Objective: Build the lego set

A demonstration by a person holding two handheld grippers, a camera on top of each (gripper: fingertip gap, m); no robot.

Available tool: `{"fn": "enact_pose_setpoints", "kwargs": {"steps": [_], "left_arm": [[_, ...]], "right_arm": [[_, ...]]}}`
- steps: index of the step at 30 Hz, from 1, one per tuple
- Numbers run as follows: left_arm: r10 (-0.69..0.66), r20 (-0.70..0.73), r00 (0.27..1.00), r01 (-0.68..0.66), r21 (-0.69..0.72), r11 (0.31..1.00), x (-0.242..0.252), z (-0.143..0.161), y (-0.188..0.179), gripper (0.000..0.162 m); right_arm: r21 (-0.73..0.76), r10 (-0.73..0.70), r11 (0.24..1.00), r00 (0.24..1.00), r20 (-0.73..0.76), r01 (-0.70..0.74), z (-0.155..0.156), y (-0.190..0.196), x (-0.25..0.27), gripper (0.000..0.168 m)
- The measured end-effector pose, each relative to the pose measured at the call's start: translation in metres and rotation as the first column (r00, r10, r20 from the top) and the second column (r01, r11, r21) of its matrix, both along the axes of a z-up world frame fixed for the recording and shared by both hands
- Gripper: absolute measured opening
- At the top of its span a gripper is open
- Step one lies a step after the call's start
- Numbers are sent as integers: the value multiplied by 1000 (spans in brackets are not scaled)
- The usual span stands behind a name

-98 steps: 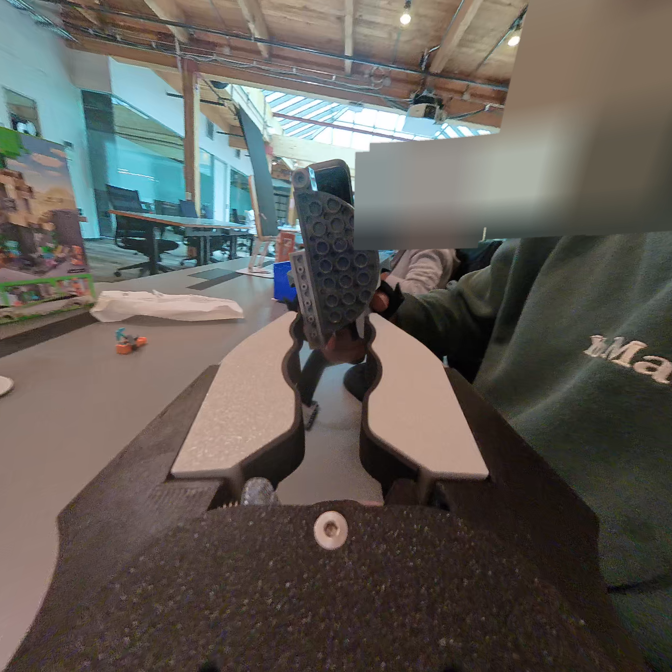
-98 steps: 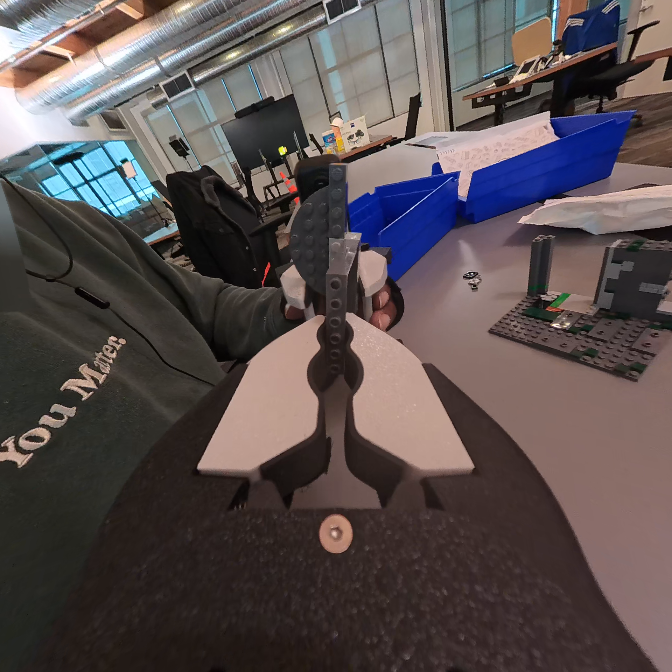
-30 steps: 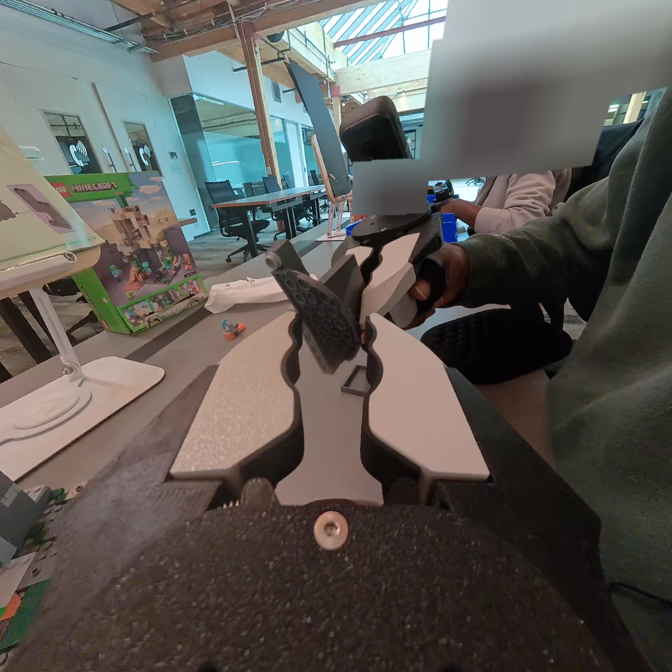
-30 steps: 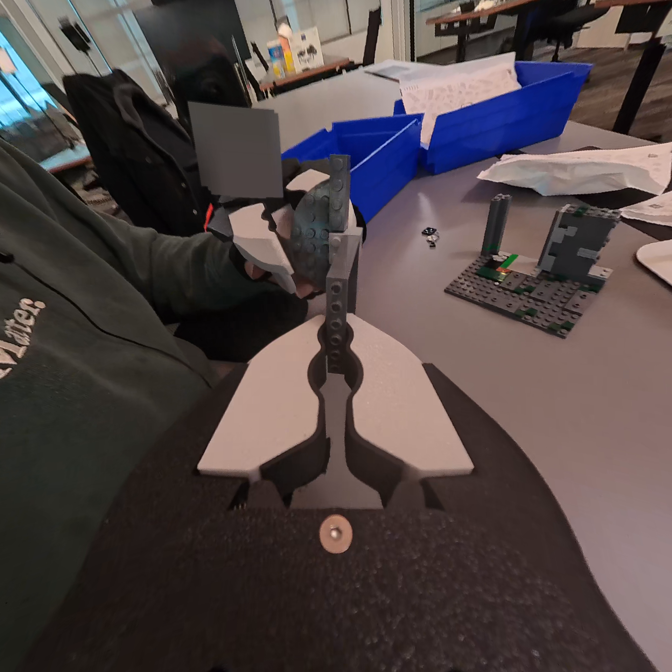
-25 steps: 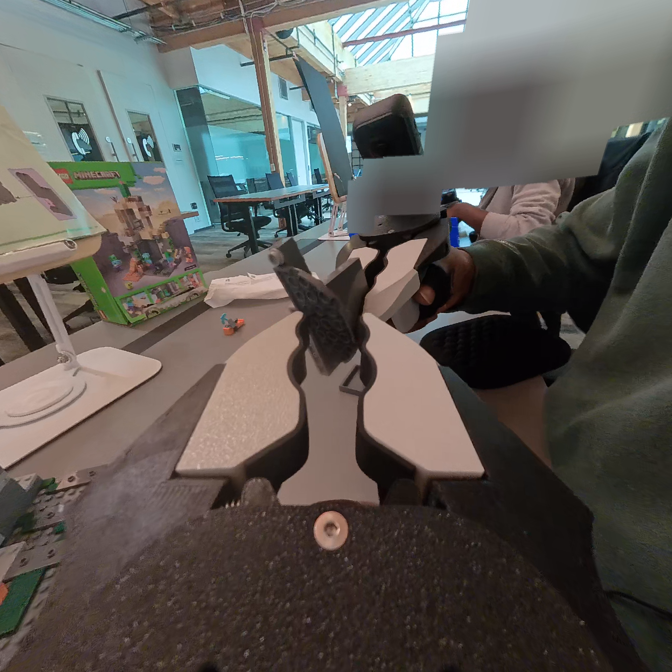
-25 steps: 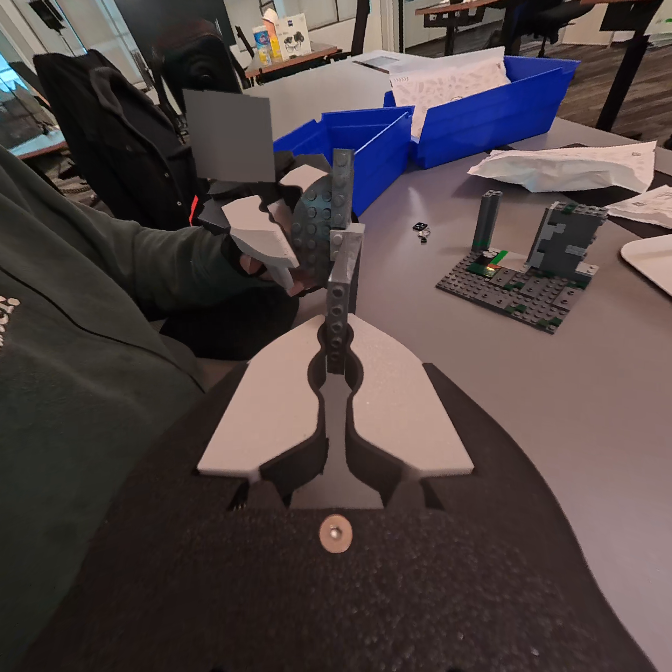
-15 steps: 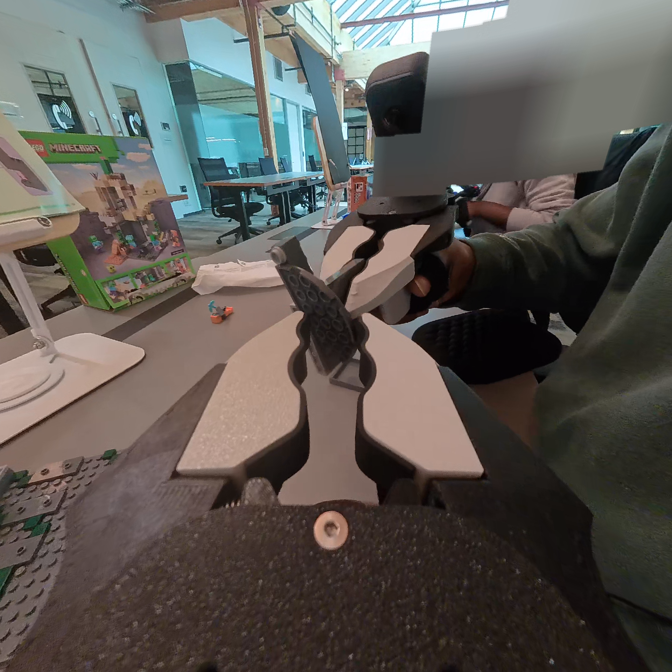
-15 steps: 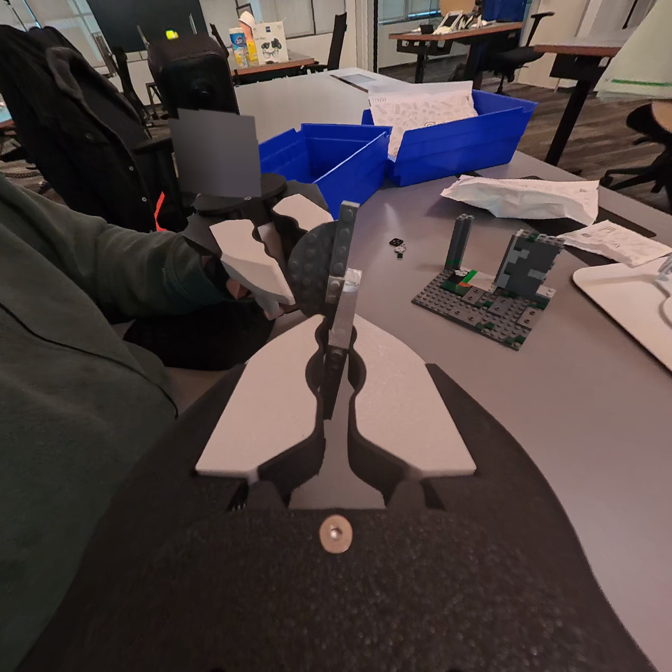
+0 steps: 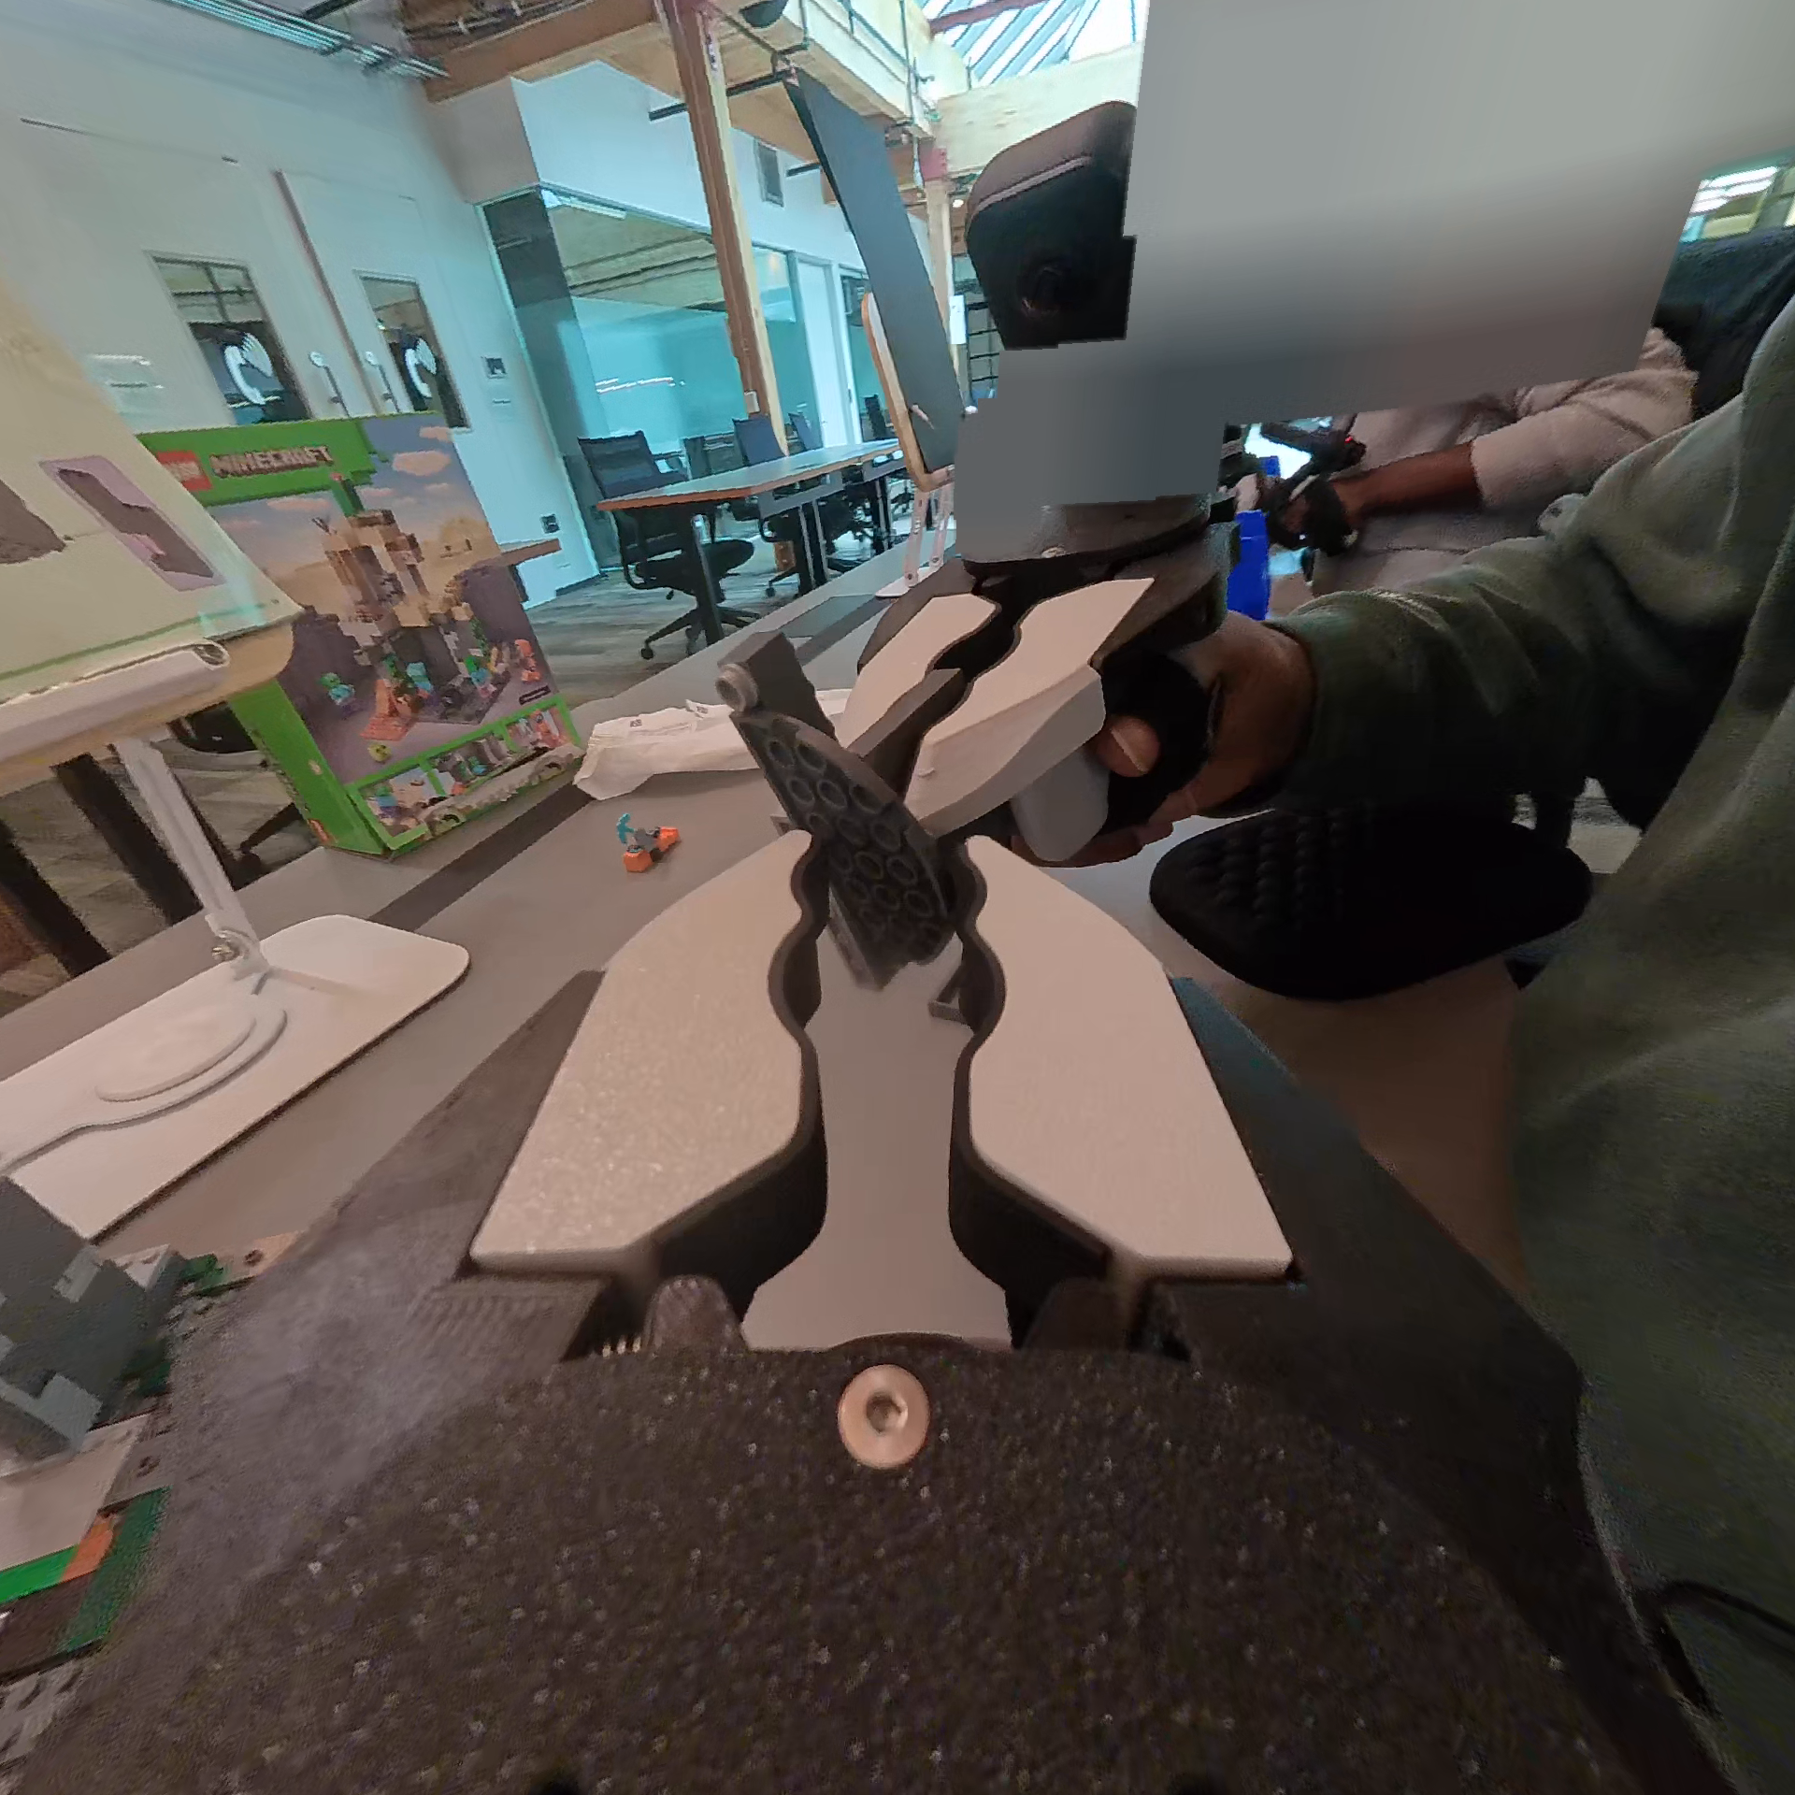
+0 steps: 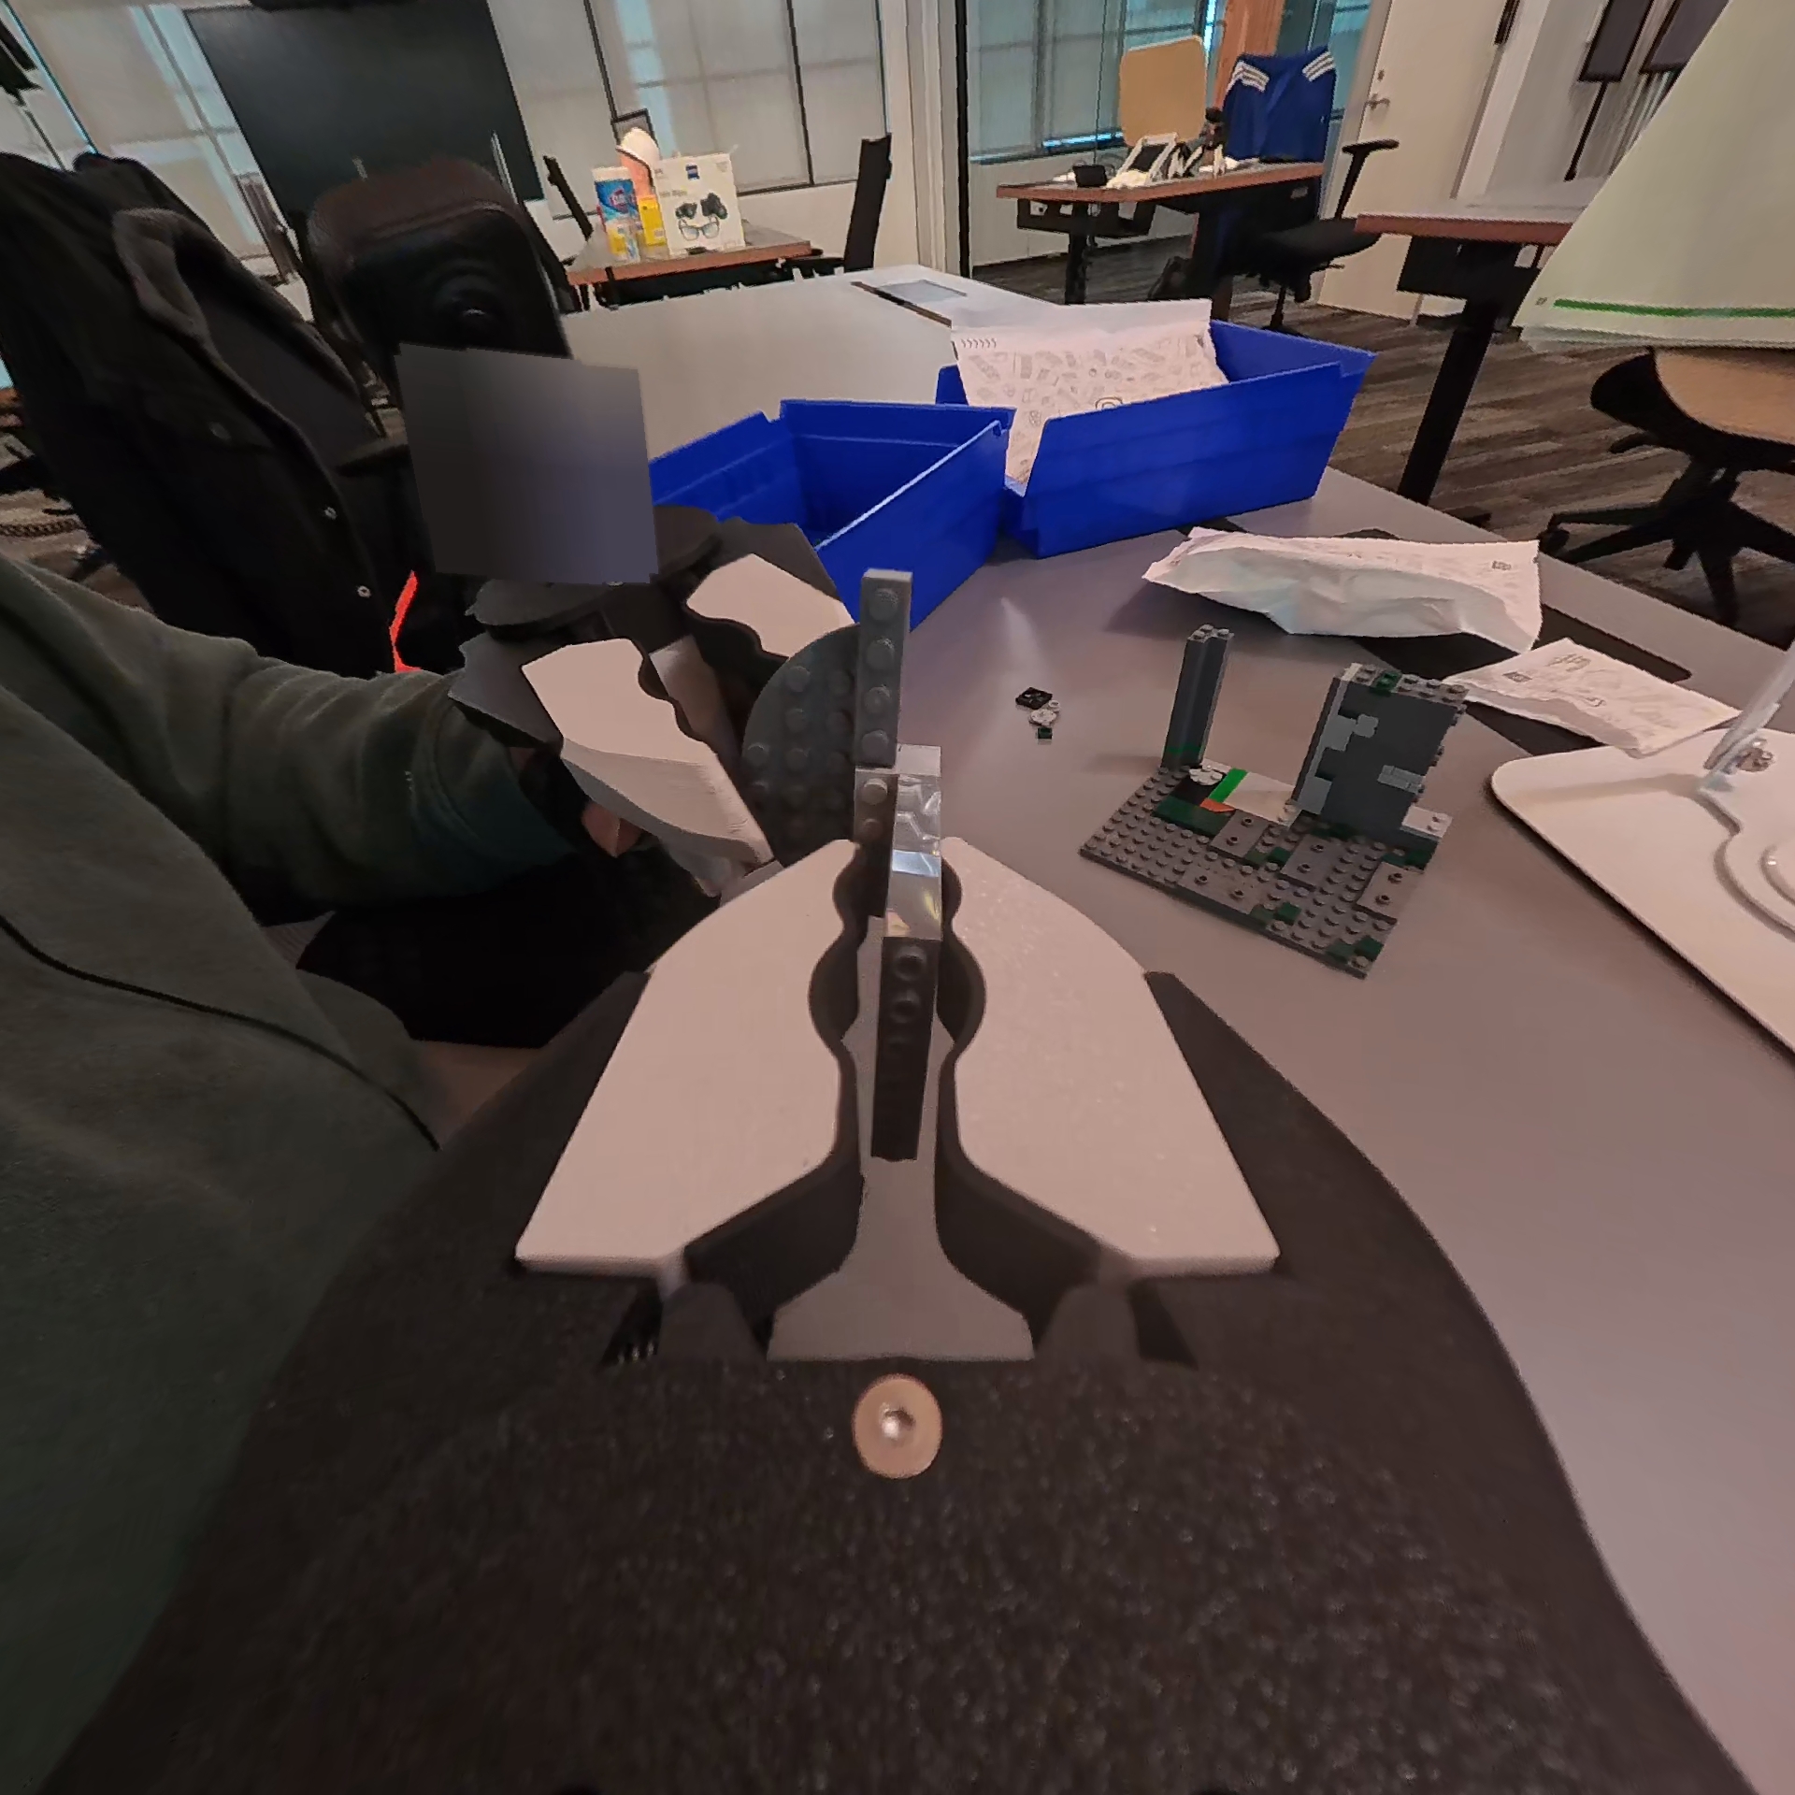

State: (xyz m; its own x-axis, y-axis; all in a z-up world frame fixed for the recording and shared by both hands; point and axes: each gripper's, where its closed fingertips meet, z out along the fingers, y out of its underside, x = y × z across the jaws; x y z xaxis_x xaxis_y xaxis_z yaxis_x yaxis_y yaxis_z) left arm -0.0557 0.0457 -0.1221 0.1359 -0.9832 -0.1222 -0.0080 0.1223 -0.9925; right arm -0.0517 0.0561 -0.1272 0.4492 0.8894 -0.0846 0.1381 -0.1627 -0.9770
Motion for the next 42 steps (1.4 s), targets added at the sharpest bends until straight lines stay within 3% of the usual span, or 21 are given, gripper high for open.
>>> {"fn": "enact_pose_setpoints", "kwargs": {"steps": [7, 20, 31, 42], "left_arm": [[68, 6, 998, -69, 49, 996, 0, 4, 4, 24], [61, -48, 997, -53, 146, 988, 1, 0, -4, 24], [-16, -57, 998, 23, 126, 992, -3, -1, -11, 23], [-24, 50, 998, 22, 44, 999, -5, 11, -8, 23]], "right_arm": [[65, -72, 995, 997, -36, 75, 8, 7, 0, 9], [129, -36, 991, 999, -7, 36, 7, 0, -2, 8], [120, 13, 993, 1000, -4, -12, 6, -7, -7, 8], [110, -13, 994, 997, -81, 21, 15, -5, -9, 8]]}}
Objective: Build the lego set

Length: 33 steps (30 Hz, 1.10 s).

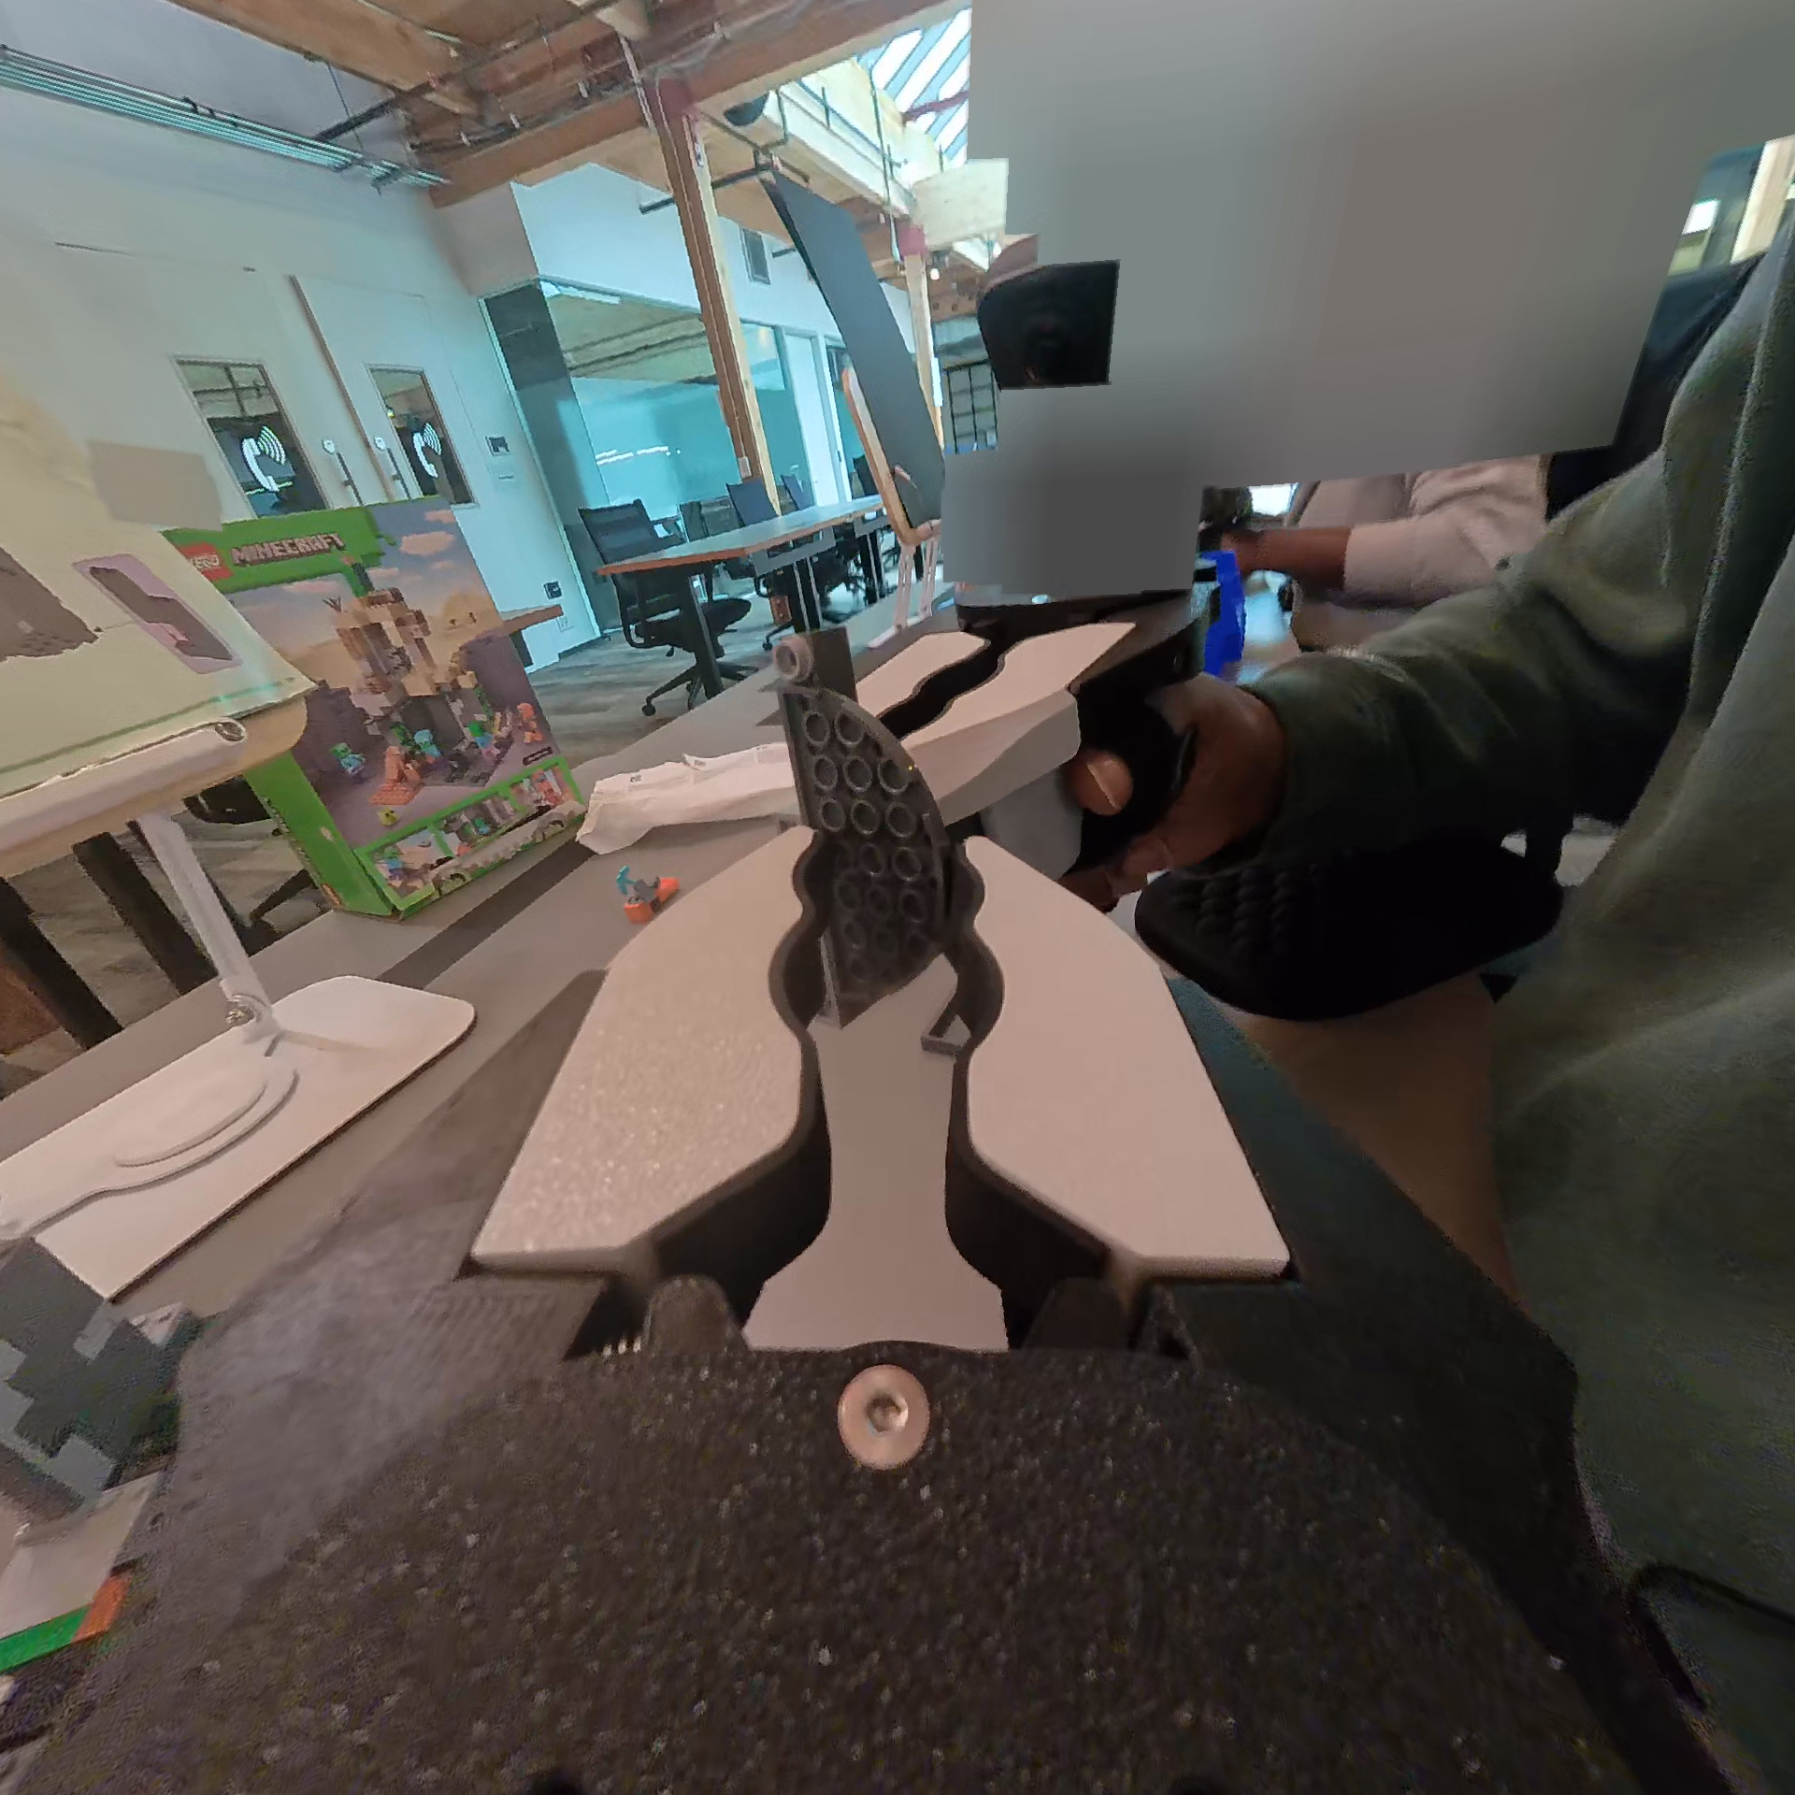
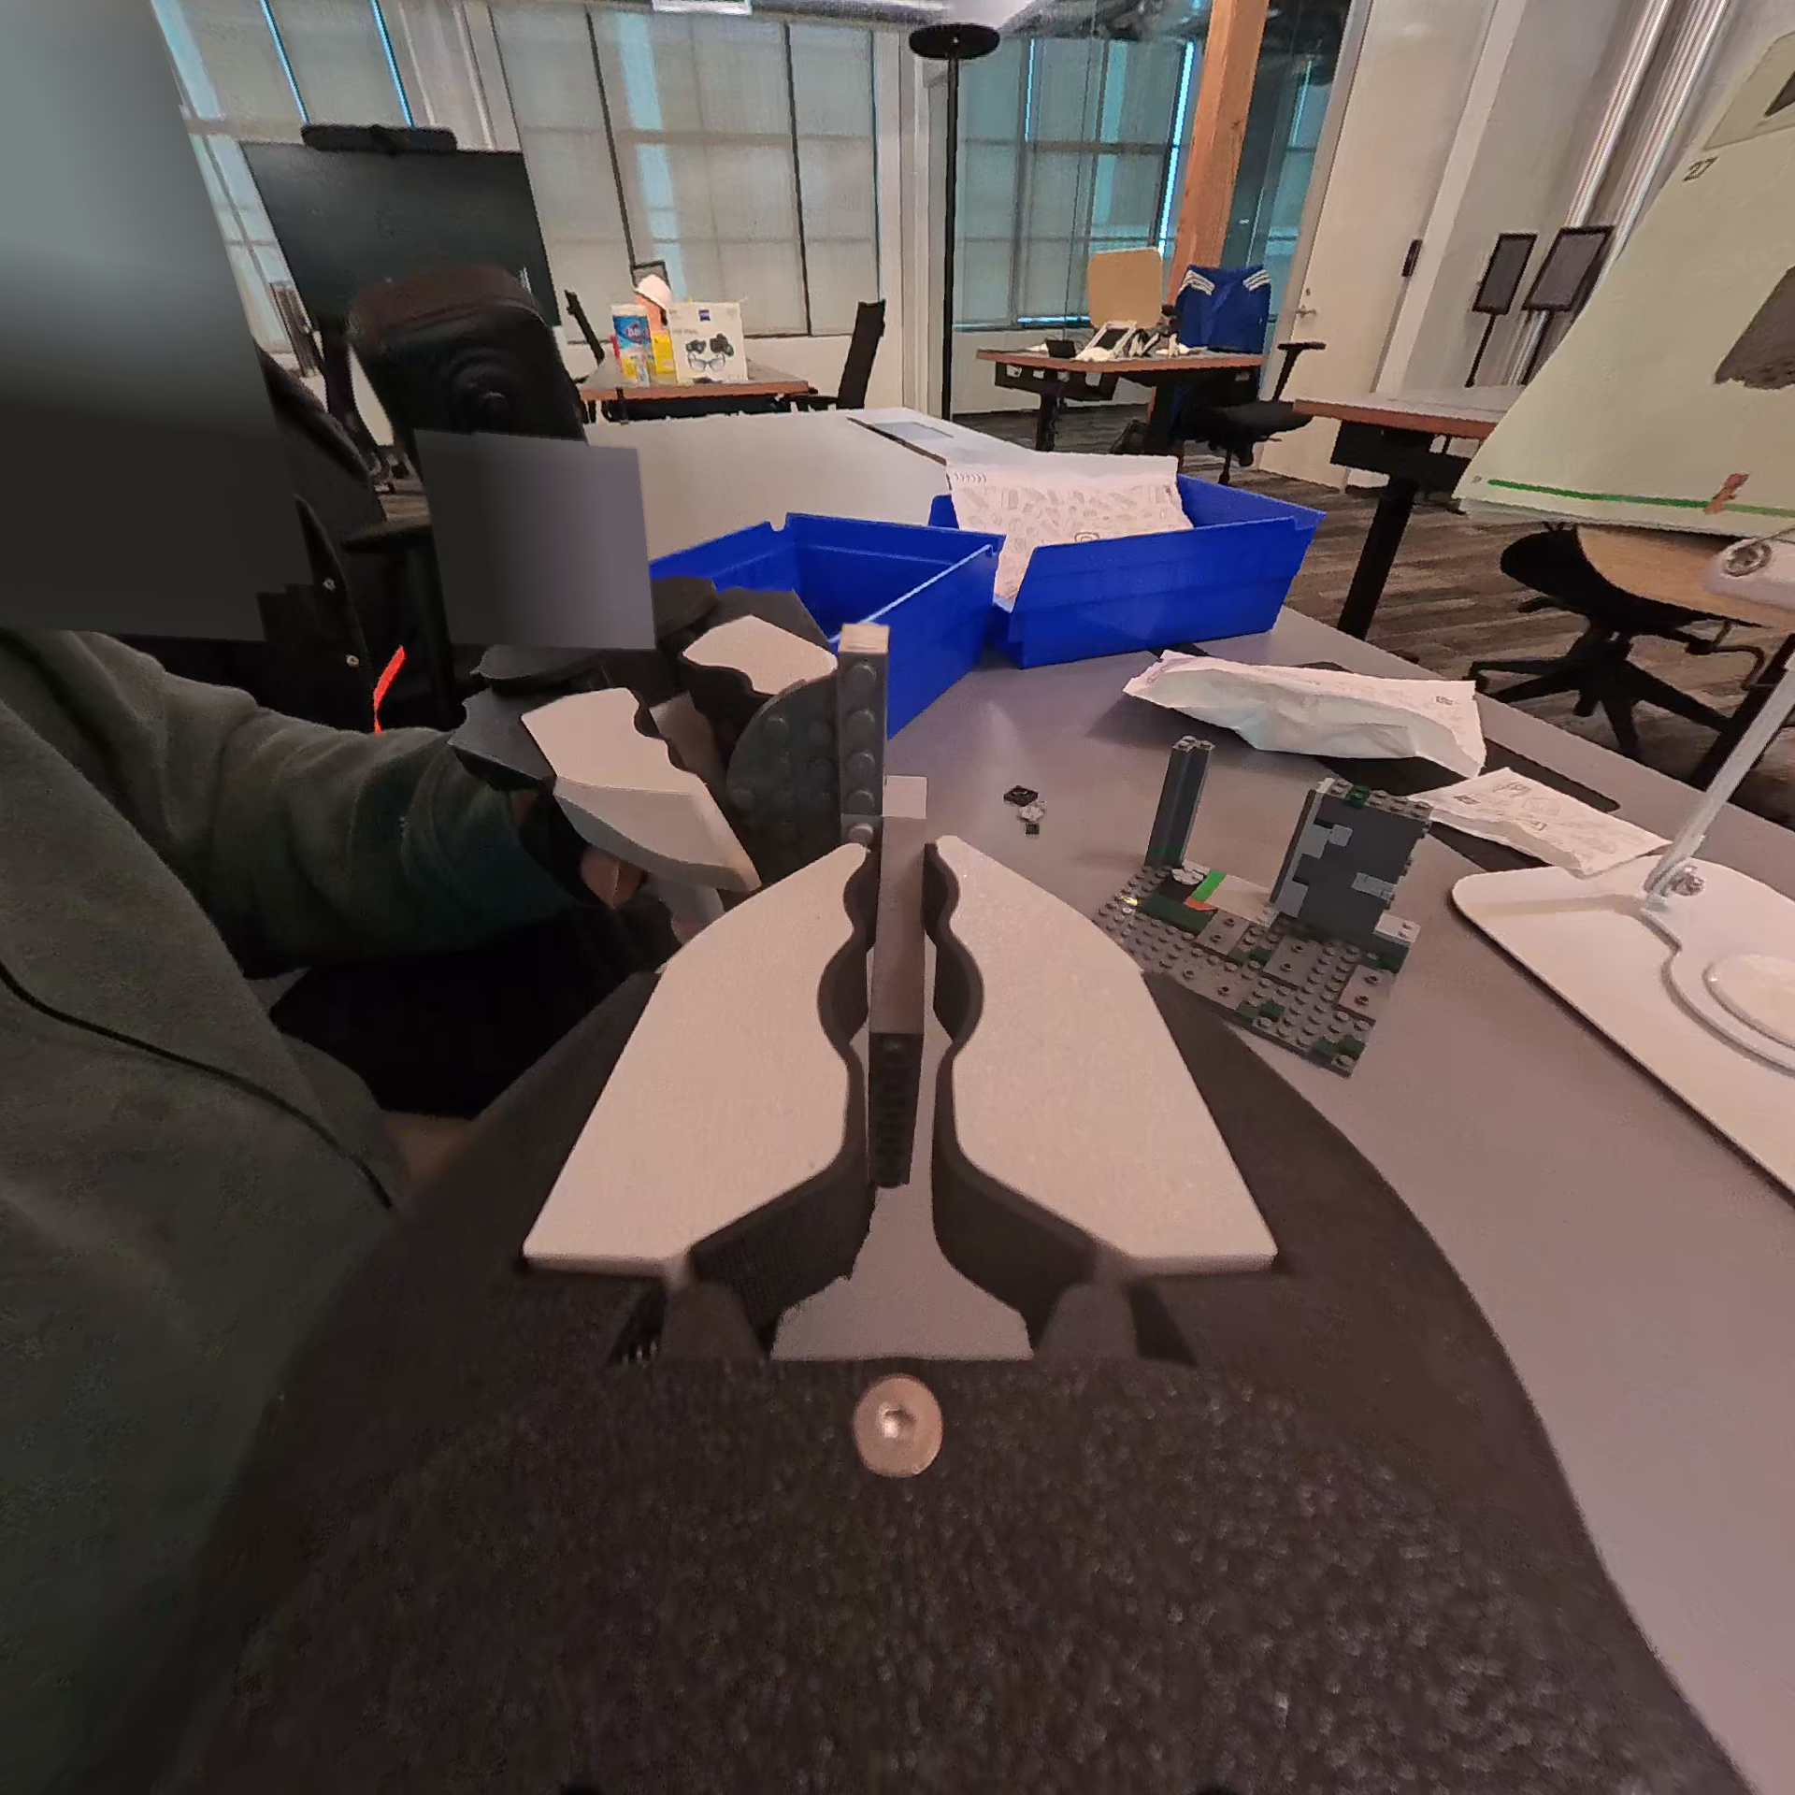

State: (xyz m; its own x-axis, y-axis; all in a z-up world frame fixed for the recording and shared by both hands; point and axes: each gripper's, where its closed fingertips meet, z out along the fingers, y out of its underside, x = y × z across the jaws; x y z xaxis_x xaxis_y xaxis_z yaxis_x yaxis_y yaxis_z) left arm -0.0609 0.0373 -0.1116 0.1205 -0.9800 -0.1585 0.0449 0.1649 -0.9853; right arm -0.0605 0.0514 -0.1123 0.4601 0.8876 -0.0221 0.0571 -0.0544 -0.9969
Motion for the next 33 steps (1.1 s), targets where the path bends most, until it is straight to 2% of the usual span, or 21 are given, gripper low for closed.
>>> {"fn": "enact_pose_setpoints", "kwargs": {"steps": [5, 7, 12, 18, 25, 30, 33], "left_arm": [[31, 102, 994, -27, -49, 998, -2, 14, 8, 22], [51, 136, 989, -40, -83, 996, -5, 18, 12, 15], [69, 132, 989, -52, -127, 990, -5, 12, 17, 15], [87, 141, 986, -70, -123, 990, -4, 11, 18, 11], [81, 110, 991, -71, -96, 993, 0, 6, 15, 14], [18, 93, 996, -8, -109, 994, 1, 4, 10, 26], [1, 86, 996, 11, -139, 990, -2, 1, 13, 25]], "right_arm": [[-32, -23, 999, 999, -31, 22, 10, 7, 0, 8], [-27, -27, 999, 1000, -11, 27, 12, 10, -1, 15], [-51, -45, 998, 999, 6, 45, 3, 13, 0, 11], [-82, -61, 995, 997, 56, 66, -12, 12, 0, 22], [-131, -86, 987, 996, 40, 90, -22, 15, 1, 5], [-251, -46, 967, 999, -4, 43, -29, 14, 7, 4], [-339, -8, 941, 998, -57, -12, -32, 13, 16, 4]]}}
